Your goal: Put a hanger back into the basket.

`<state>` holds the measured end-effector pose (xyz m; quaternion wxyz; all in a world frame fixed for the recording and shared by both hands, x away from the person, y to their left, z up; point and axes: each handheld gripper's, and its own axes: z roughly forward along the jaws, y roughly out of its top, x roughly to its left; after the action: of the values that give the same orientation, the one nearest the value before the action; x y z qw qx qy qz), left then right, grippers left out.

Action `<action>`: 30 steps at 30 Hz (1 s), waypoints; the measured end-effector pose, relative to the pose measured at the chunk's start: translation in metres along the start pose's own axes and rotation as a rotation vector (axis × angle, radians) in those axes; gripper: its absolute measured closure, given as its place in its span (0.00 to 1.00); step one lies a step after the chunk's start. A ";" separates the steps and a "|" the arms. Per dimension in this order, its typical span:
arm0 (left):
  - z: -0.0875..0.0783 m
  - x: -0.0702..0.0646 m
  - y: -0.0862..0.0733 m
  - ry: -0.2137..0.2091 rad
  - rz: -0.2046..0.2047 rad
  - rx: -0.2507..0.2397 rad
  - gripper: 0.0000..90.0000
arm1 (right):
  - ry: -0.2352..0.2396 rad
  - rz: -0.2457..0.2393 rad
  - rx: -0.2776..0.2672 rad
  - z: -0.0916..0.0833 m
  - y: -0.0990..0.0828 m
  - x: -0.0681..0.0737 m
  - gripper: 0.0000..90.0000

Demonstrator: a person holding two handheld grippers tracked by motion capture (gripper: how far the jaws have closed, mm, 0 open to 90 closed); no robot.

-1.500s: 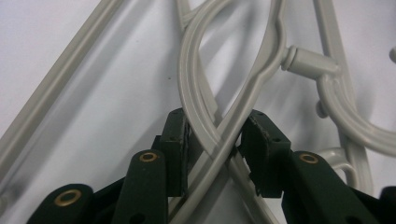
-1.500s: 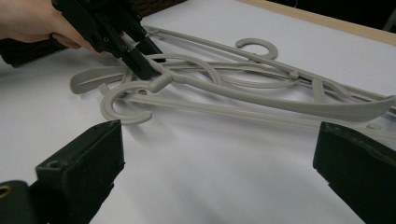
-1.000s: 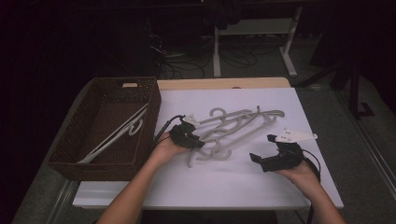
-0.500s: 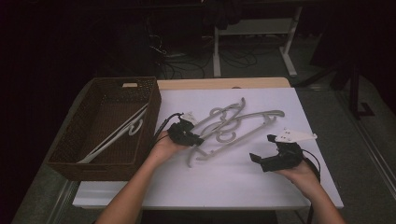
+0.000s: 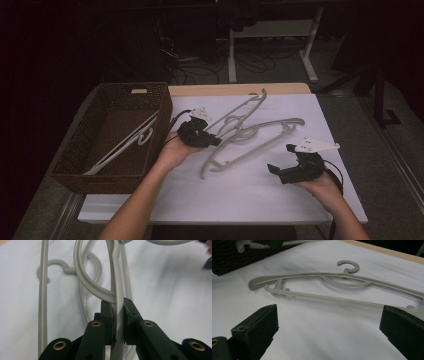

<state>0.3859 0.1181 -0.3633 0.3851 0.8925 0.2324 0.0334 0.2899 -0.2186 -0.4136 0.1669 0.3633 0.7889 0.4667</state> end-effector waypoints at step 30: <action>-0.204 0.042 -0.012 0.152 -0.064 -0.054 0.90 | -0.001 -0.003 -0.001 0.001 0.001 0.001 0.02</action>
<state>0.3699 0.2810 -0.2337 0.3911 0.8688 0.2884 0.0950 0.2906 -0.2172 -0.4133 0.1683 0.3624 0.7891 0.4666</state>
